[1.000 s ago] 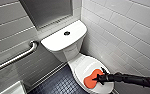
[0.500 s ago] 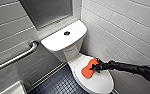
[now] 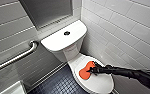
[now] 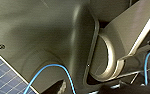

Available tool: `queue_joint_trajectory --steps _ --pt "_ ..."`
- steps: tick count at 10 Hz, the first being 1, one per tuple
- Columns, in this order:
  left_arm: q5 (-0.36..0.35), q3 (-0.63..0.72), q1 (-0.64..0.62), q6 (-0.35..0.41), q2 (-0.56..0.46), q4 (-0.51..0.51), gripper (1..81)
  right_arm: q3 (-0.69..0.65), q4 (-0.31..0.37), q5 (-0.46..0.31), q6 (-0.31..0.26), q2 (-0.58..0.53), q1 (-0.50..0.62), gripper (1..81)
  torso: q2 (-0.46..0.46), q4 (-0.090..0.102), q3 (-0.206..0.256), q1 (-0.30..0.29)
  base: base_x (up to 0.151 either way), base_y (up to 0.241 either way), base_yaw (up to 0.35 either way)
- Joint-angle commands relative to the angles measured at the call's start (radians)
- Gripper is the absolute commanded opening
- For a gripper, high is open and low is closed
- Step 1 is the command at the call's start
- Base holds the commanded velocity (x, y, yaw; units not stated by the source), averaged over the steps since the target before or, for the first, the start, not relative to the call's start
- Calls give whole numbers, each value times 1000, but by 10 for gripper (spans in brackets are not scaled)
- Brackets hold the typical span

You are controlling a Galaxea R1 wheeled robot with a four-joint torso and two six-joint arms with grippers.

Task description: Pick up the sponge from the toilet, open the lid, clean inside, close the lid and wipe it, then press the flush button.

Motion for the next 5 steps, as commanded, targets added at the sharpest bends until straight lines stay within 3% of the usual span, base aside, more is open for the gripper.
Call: queue_joint_trajectory --steps 1,5 --pt "87 8 35 5 -5 3 811 19 -36 98 -3 -39 7 10 0 0 0 0 0 0 0" --pt "87 8 35 5 -4 3 811 146 -61 199 0 -211 -121 10 0 0 0 0 0 0 0"
